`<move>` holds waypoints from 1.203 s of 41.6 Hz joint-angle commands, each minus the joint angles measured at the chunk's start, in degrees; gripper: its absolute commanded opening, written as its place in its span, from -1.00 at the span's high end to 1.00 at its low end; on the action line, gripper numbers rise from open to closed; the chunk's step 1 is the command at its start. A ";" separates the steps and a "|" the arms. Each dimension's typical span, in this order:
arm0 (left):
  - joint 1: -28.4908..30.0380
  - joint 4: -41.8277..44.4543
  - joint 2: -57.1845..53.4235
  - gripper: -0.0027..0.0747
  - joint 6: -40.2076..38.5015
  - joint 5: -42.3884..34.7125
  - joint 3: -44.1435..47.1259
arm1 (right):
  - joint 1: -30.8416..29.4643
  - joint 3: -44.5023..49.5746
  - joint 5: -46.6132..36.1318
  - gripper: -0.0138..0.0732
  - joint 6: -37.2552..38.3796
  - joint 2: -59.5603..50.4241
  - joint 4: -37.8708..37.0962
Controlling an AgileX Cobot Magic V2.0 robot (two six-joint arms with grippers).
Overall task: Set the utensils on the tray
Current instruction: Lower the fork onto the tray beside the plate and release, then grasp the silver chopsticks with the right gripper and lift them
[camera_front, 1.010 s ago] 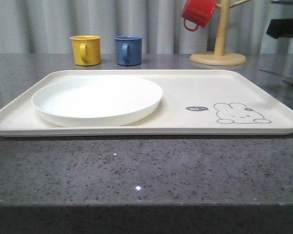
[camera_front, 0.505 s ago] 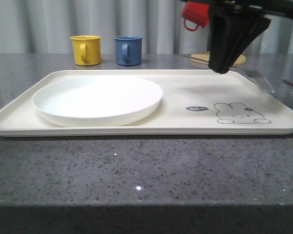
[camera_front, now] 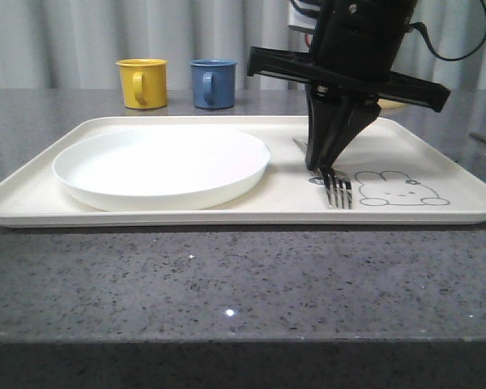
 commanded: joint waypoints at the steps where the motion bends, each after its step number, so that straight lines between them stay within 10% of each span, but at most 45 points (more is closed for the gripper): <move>1: -0.49 -0.17 -0.24 -0.18 -0.58 -3.85 -1.48 | -0.03 -1.92 -1.66 0.47 0.16 -2.50 0.63; 8: -0.49 -0.17 -0.24 -0.18 -0.58 -3.85 -1.48 | -0.03 -1.92 -2.38 0.00 0.11 -2.71 0.38; 26: -0.49 -0.17 -0.24 -0.18 -0.58 -3.85 -1.48 | -4.76 -0.84 6.53 -0.03 -8.27 -16.09 -20.89; 50: -0.49 -0.17 -0.24 -0.18 -0.58 -4.24 -1.48 | -26.49 1.33 15.84 -0.03 -26.21 -9.60 -8.90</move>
